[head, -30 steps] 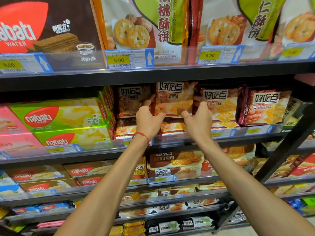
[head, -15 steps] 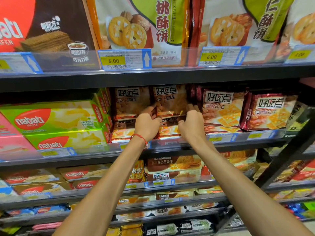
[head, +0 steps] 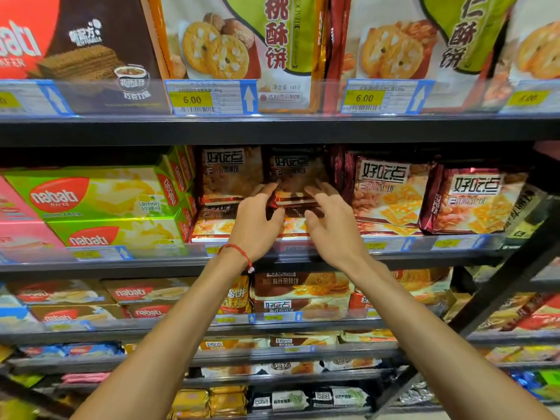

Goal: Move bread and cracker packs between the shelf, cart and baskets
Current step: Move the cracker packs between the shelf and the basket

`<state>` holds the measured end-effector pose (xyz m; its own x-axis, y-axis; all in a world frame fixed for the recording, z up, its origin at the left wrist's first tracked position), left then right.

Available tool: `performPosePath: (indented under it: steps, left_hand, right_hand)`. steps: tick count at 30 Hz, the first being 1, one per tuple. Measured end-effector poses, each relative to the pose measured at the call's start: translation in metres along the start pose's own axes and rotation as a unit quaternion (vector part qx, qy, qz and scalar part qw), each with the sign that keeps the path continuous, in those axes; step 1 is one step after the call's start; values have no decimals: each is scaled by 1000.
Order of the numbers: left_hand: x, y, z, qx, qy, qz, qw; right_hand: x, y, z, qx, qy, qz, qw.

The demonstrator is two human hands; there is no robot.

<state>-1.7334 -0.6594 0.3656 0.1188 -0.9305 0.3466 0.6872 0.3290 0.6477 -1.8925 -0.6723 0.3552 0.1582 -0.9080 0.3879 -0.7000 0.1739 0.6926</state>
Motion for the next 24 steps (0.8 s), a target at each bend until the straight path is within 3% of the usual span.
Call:
performPosePath:
  steps: [5,11,16,24]
  left_hand:
    - [-33,22,9,151,-93,18,984]
    - [-81,48,10,384,-125,-10,915]
    - [-153,73,-7,480,-56,-31,875]
    - [-278,131,-64,516,99,-49,849]
  right_hand:
    - [-18,18,-16,-68,125,6,990]
    - [-47,24,-43,-170,244,-24,955]
    - [-89,-2,-67,-195,319,-95,922]
    - [-159,-76,-138,-196,415,-190,868]
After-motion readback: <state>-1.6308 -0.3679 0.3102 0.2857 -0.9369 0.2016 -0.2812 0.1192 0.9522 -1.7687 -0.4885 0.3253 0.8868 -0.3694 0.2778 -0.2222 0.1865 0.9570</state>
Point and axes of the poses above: each hand's wrist, its own x-axis towards the middle knuckle, its own y-axis out of the back of the hand, z = x × y, the point moved 6 cm from there along x, towards the middle knuckle
